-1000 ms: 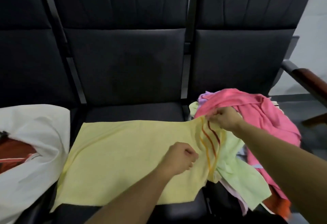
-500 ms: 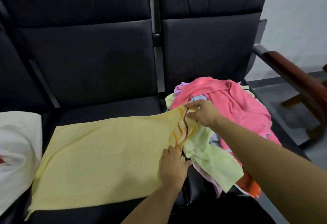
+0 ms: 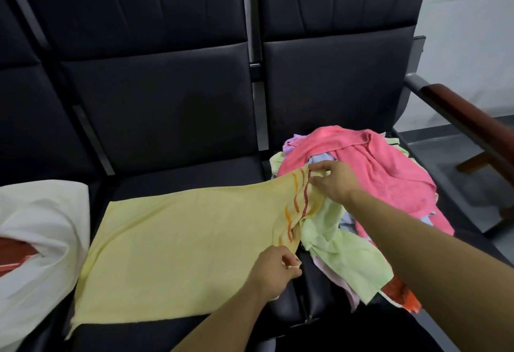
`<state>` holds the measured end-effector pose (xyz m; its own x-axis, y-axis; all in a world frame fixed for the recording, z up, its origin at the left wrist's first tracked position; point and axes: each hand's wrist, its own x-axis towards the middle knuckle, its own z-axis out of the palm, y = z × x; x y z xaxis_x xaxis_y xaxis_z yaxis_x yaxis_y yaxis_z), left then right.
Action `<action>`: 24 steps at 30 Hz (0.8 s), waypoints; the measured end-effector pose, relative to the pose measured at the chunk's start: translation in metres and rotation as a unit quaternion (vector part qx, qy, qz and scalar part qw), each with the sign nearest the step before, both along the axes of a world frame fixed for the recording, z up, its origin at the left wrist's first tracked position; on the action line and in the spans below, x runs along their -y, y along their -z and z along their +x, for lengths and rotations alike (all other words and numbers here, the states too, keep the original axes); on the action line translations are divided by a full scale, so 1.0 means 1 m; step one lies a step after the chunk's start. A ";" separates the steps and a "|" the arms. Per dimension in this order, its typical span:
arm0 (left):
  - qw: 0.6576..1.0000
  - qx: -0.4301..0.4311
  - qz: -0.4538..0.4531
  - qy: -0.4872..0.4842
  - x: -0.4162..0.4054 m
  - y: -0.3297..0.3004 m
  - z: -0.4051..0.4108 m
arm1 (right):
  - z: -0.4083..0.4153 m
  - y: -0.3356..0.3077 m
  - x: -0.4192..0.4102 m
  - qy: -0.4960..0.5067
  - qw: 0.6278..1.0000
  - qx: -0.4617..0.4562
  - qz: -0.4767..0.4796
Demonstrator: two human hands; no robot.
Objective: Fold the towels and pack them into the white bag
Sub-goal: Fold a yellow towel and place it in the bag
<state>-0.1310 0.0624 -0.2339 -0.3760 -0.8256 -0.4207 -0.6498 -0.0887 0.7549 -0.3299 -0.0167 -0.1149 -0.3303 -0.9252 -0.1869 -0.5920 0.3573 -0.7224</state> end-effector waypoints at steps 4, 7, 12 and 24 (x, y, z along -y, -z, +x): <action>0.999 -0.016 0.035 0.035 -0.003 -0.006 0.008 | 0.007 -0.013 -0.003 -0.028 0.999 -0.028 -0.008; 0.993 -0.014 0.107 0.041 -0.007 -0.020 0.013 | 0.011 -0.024 -0.006 -0.037 0.998 -0.050 -0.020; 0.987 0.005 0.154 0.041 -0.007 -0.034 0.023 | 0.018 -0.037 -0.013 -0.045 0.997 -0.055 -0.025; 0.998 0.008 -0.032 -0.058 -0.018 -0.068 0.014 | 0.017 -0.048 -0.024 -0.030 0.992 -0.119 -0.024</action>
